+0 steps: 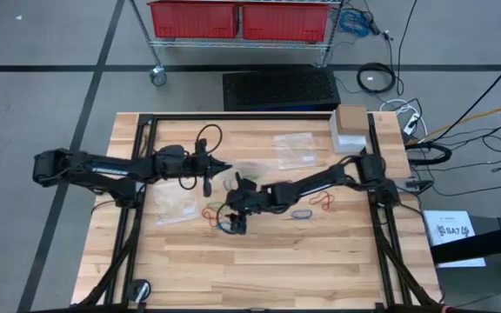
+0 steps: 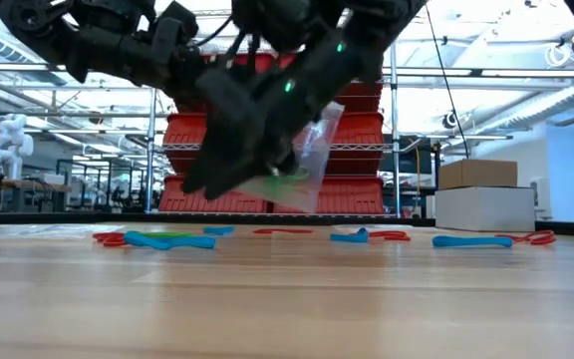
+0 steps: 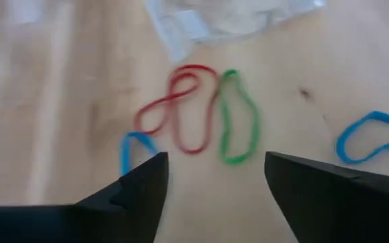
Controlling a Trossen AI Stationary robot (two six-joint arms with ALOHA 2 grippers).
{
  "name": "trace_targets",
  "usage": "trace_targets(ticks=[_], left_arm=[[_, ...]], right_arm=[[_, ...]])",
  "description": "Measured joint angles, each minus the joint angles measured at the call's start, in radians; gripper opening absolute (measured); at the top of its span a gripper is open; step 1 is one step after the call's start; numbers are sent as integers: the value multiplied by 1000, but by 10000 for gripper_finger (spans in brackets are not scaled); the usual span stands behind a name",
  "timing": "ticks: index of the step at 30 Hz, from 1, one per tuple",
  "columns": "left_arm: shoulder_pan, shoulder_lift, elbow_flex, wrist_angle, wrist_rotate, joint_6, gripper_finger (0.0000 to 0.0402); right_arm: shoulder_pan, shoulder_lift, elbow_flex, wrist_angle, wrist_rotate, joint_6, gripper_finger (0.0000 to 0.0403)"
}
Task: Sort rubber bands
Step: Put the green rubber band into the open transparent zip bag
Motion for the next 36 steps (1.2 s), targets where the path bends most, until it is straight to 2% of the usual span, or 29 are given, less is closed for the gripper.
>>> trace_targets(ticks=[6,15,18,22,23,25,27,31,36], left_arm=[[0,-73,-31,-10,-1,18,0],[0,-88,-32,-10,-1,18,0],[0,-89,-32,-18,-1,17,0],[-1,-89,-32,-26,-1,17,0],[-1,-89,-32,-31,-1,17,0],[-1,-89,-32,-36,-1,19,0],[-1,-89,-32,-38,-1,25,0],[1,-89,-32,-40,-1,27,0],[1,-89,-32,-50,12,27,0]], right_arm=[[-13,59,0,72,70,-5,255],[-23,141,5,153,75,-41,214],[-23,143,5,154,79,-53,176],[-23,134,4,143,65,-79,72],[-23,125,3,129,52,-82,41],[-20,105,0,95,17,-87,13],[-13,68,-2,29,-19,-87,12],[8,-61,-1,-99,-16,-110,3],[32,-247,-1,-253,60,-117,2]])
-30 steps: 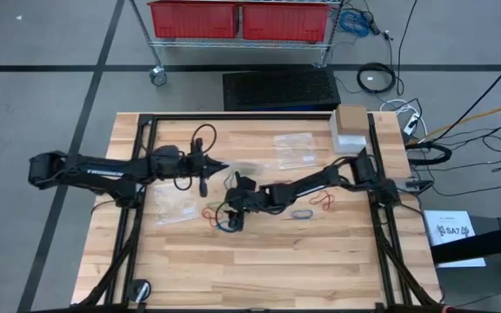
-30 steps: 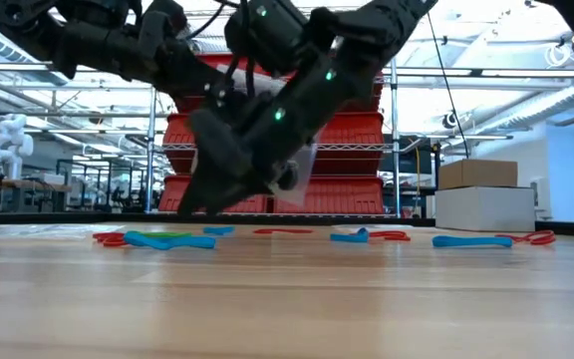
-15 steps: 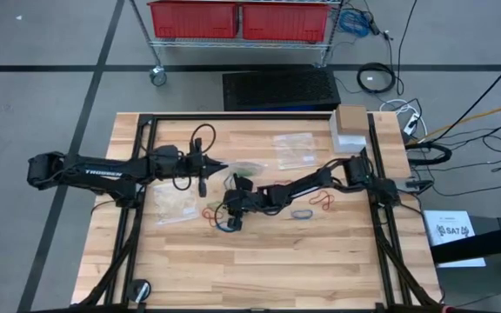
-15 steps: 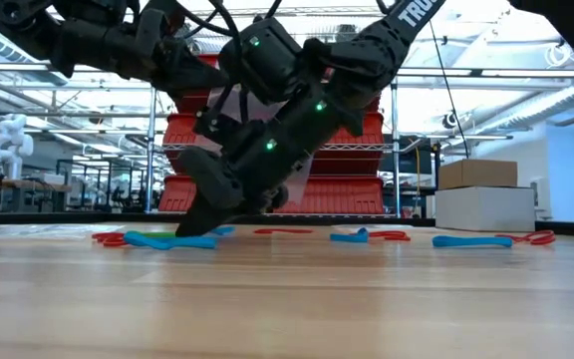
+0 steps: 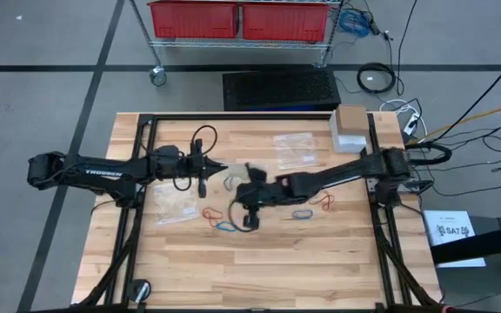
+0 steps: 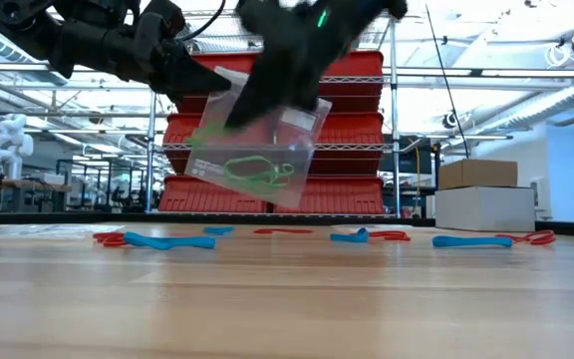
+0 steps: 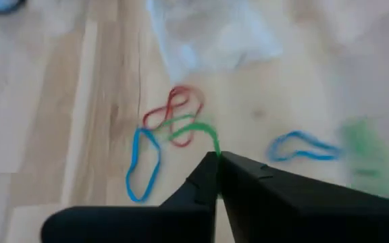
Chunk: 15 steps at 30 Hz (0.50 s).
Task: Sort rubber bands
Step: Put the green rubber band into the open transparent zip bag
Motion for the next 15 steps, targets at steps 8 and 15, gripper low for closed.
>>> trace_targets(ticks=[8,15], left_arm=[[0,0,0,-16,19,24,0],[-1,0,0,-16,41,23,0]], right_arm=[[19,-245,1,-226,350,-14,1],[2,-256,1,-294,451,-29,0]])
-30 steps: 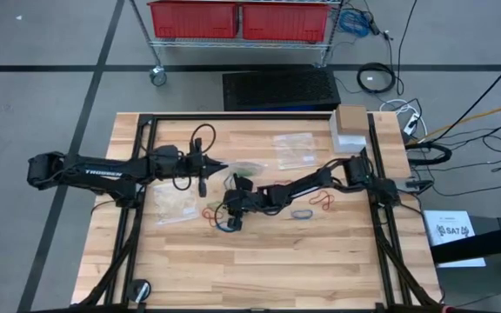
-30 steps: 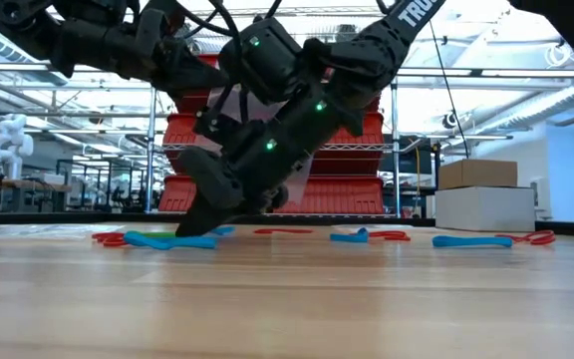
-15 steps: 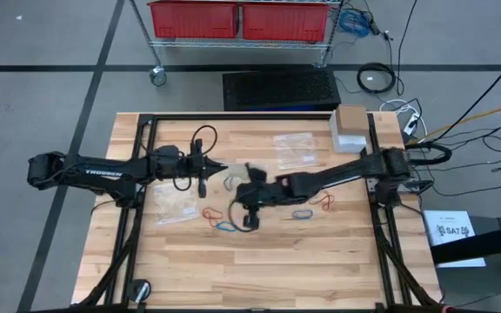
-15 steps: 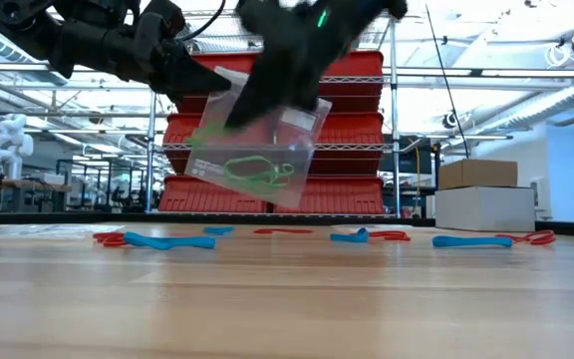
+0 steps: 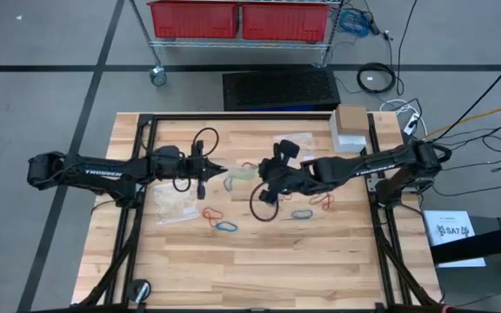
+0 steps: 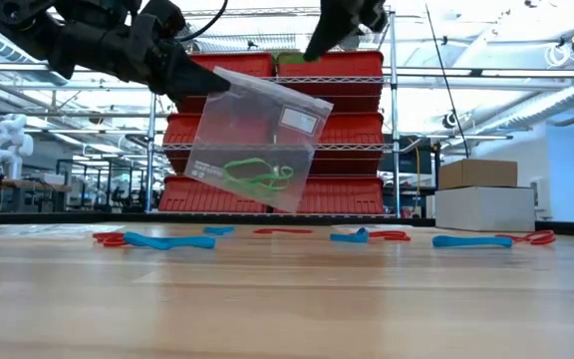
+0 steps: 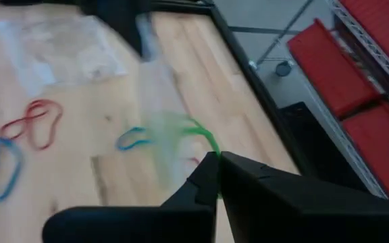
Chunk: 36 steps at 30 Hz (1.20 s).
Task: Sort rubber bands
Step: Put the green rubber band into the open transparent zip bag
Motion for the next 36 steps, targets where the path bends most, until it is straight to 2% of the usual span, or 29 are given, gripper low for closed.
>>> trace_targets(ticks=[13,25,36], left_arm=[[-14,0,1,9,-3,-34,0],[-26,10,29,8,-11,-68,0],[-26,52,29,33,-34,-88,0]], right_arm=[[-25,59,0,46,3,7,0],[-23,60,0,147,-36,-118,0],[-35,102,1,174,-81,-156,0]])
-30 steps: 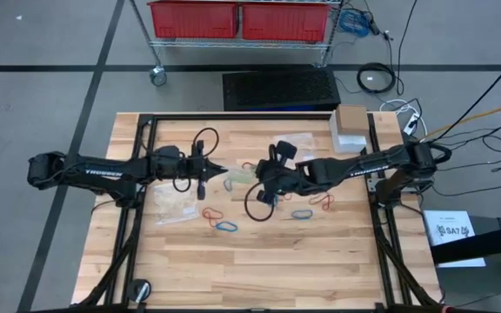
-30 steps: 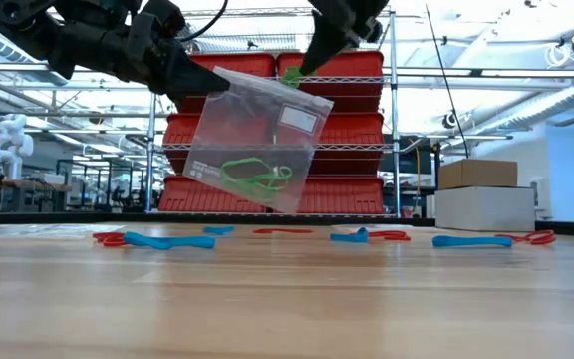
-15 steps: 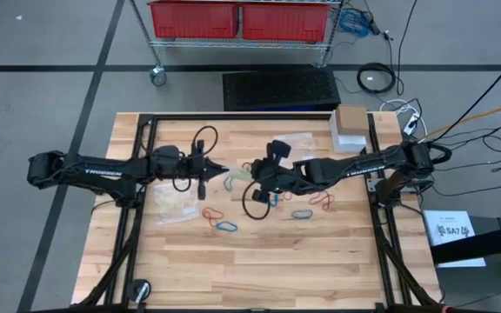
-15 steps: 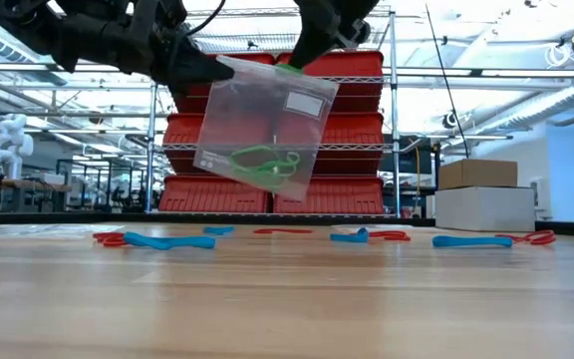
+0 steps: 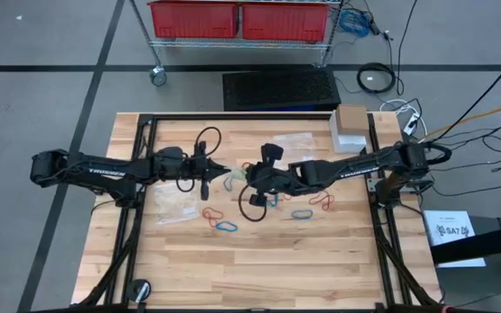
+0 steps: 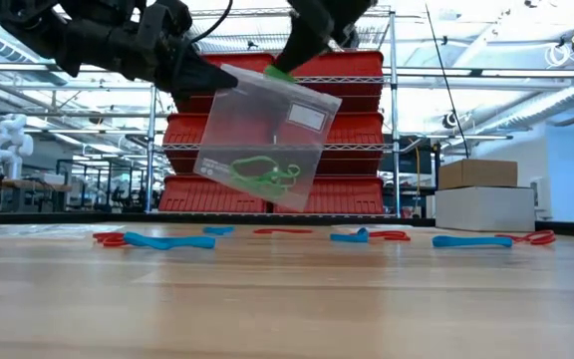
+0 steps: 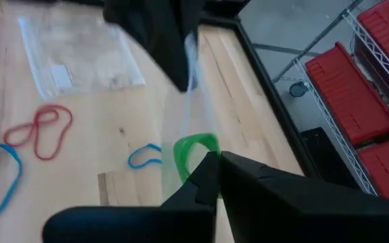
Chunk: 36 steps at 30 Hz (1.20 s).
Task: Sort rubber bands
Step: Put the green rubber band into the open transparent zip bag
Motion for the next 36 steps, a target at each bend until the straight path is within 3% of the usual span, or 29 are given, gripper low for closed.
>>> trace_targets(ticks=[14,20,25,36], left_arm=[[-14,0,0,-9,8,0,0],[-13,0,0,-11,8,0,0],[-13,0,0,-11,7,1,0],[-13,0,0,-28,-8,5,0]], right_arm=[[-34,52,0,44,-84,12,3],[-35,50,0,82,-185,13,24],[-36,50,0,83,-185,8,55],[-33,-13,0,19,-185,43,163]])
